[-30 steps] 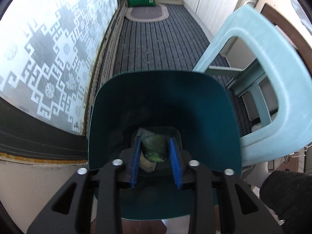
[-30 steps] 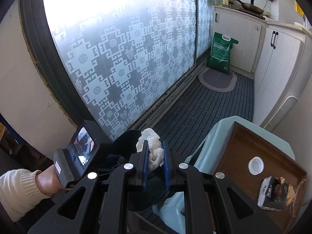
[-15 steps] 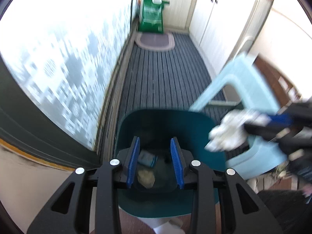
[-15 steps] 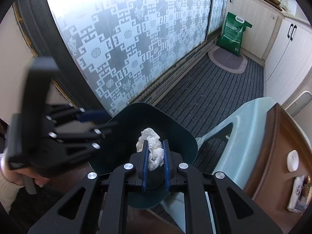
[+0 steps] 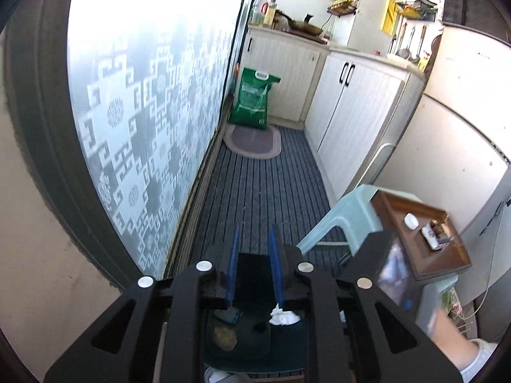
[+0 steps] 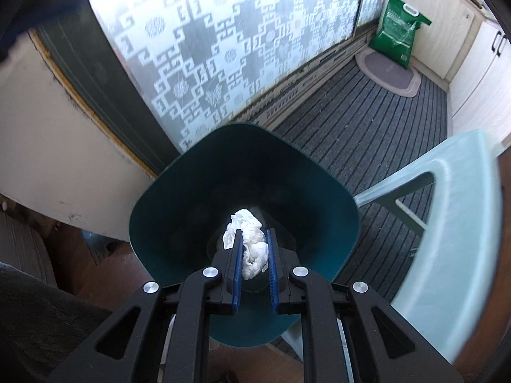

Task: Collect trash
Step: 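Open both tools to drop the cap and tissue into the bin, then move both tools back over the tray toward the snack bag, then grasp the white bottle cap with the left tool while the right tool grasps a nut shell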

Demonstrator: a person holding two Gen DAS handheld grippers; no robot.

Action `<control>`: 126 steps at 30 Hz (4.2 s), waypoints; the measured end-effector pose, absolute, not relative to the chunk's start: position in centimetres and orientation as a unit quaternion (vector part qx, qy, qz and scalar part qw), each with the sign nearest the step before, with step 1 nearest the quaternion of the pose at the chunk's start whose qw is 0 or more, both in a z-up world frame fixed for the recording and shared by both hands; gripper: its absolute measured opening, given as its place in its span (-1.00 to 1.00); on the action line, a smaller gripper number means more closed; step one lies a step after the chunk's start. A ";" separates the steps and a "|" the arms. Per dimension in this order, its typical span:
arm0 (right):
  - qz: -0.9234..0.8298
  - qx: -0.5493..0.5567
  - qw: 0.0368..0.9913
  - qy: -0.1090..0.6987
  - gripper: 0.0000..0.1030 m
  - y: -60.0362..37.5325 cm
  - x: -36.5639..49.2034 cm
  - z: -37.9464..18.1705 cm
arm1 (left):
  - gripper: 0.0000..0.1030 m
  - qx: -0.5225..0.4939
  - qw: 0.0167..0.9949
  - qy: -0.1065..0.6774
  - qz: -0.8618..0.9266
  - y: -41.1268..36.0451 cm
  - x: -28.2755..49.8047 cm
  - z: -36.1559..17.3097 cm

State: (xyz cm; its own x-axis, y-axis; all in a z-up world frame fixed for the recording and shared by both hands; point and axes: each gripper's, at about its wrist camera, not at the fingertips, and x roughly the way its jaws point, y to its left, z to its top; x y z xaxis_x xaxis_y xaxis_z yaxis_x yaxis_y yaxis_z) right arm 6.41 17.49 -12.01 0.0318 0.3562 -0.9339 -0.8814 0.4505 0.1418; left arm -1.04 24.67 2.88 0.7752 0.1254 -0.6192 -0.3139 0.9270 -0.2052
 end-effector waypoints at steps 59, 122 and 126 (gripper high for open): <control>0.357 -0.046 0.840 0.407 -0.26 -7.6 17.0 1.0 | -0.01 -0.113 0.972 0.206 0.020 9.6 5.1 10.2; 0.326 0.030 0.865 0.381 -0.61 -18.1 18.9 2.1 | 0.20 0.004 0.900 0.435 0.026 0.3 20.0 -3.1; 0.324 0.032 0.865 0.381 -0.61 -18.8 18.9 2.1 | 0.00 -0.003 0.897 0.440 0.025 0.2 20.2 -3.3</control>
State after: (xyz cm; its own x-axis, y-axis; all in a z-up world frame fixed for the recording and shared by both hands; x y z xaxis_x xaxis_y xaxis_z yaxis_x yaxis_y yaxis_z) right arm 18.87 -18.79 2.12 0.4993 0.5858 -0.6384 -0.5367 0.7875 0.3030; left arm 20.21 0.21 -3.32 0.6109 0.0418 -0.7906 -0.0478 0.9987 0.0158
